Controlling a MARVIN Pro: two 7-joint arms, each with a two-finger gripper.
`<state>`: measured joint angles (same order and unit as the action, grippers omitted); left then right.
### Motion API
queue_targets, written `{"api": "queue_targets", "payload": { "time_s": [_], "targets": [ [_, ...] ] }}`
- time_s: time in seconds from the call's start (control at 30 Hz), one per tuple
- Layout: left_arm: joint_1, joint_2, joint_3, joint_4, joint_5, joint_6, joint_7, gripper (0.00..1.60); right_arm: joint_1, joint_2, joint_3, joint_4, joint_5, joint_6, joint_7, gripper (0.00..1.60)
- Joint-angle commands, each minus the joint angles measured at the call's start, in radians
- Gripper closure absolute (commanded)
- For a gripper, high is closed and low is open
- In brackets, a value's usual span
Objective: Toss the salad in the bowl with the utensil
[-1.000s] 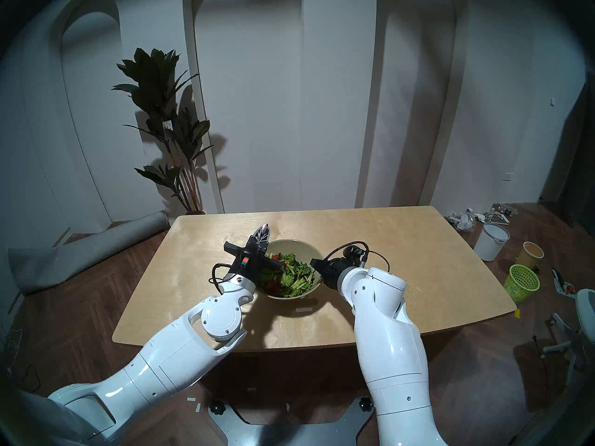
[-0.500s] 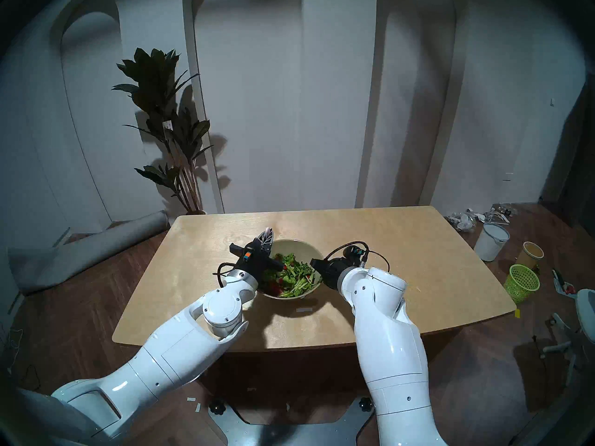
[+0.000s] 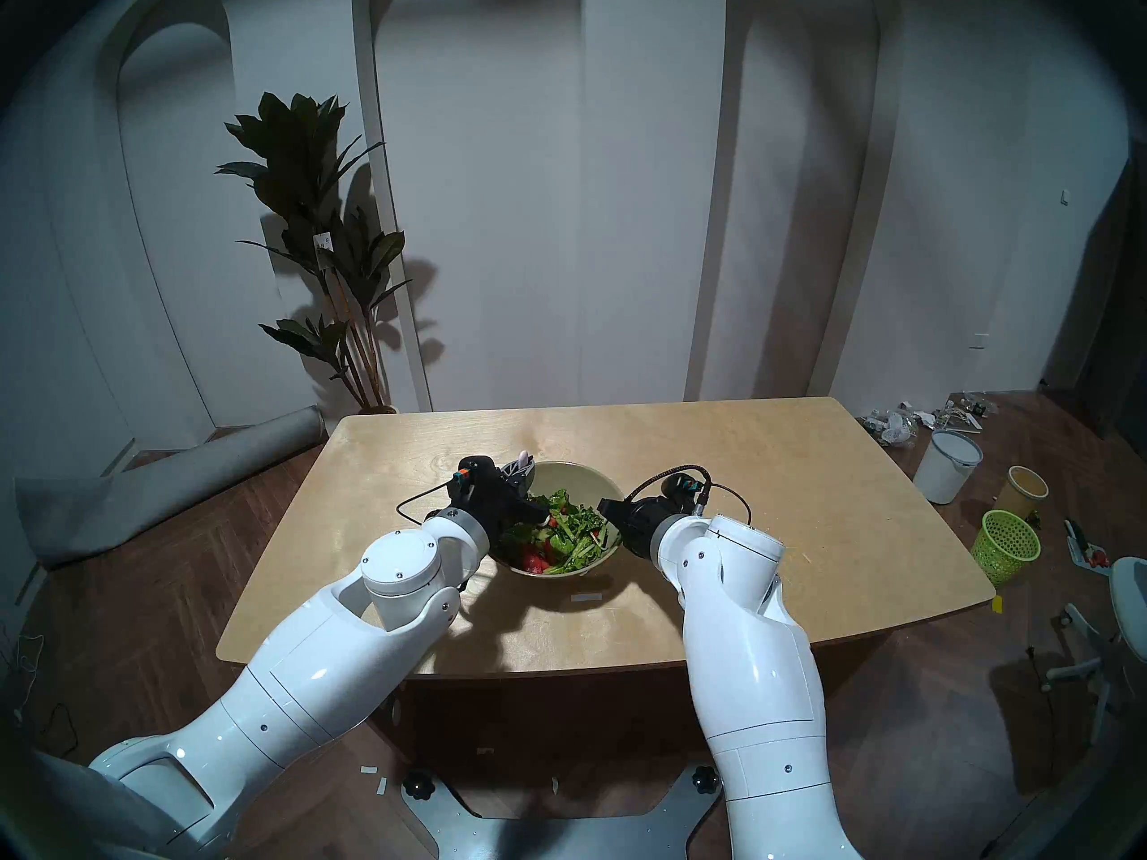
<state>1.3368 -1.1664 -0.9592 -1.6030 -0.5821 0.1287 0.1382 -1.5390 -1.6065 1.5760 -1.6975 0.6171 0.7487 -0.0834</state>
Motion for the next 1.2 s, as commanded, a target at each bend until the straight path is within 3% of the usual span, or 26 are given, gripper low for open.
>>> {"api": "queue_targets", "payload": {
  "time_s": [0.0, 0.73, 0.83, 0.87, 1.0, 1.17],
  "targets": [
    [0.000, 0.008, -0.033, -0.076, -0.049, 0.038, -0.003, 1.60, 0.007, 0.000, 0.001, -0.024, 0.002, 0.000, 0.002, 1.60],
    [0.005, -0.075, -0.158, -0.186, -0.325, 0.200, 0.049, 1.60, 0.007, 0.000, 0.000, -0.024, 0.002, 0.000, 0.002, 1.60],
    [0.002, -0.056, -0.138, -0.207, -0.247, 0.132, 0.062, 1.60, 0.008, 0.000, 0.000, -0.023, 0.002, -0.001, 0.002, 1.60],
    [0.000, -0.034, -0.116, -0.220, -0.175, 0.098, 0.072, 1.60, 0.008, 0.000, 0.000, -0.022, 0.001, -0.001, 0.002, 1.60],
    [0.001, 0.027, -0.060, -0.239, -0.039, 0.051, 0.111, 1.60, 0.010, 0.000, 0.000, -0.018, 0.001, -0.002, 0.003, 1.60],
    [0.006, 0.051, -0.002, -0.213, 0.103, -0.001, 0.197, 1.60, 0.010, 0.000, 0.000, -0.019, 0.001, -0.002, 0.003, 1.60]
  ]
}}
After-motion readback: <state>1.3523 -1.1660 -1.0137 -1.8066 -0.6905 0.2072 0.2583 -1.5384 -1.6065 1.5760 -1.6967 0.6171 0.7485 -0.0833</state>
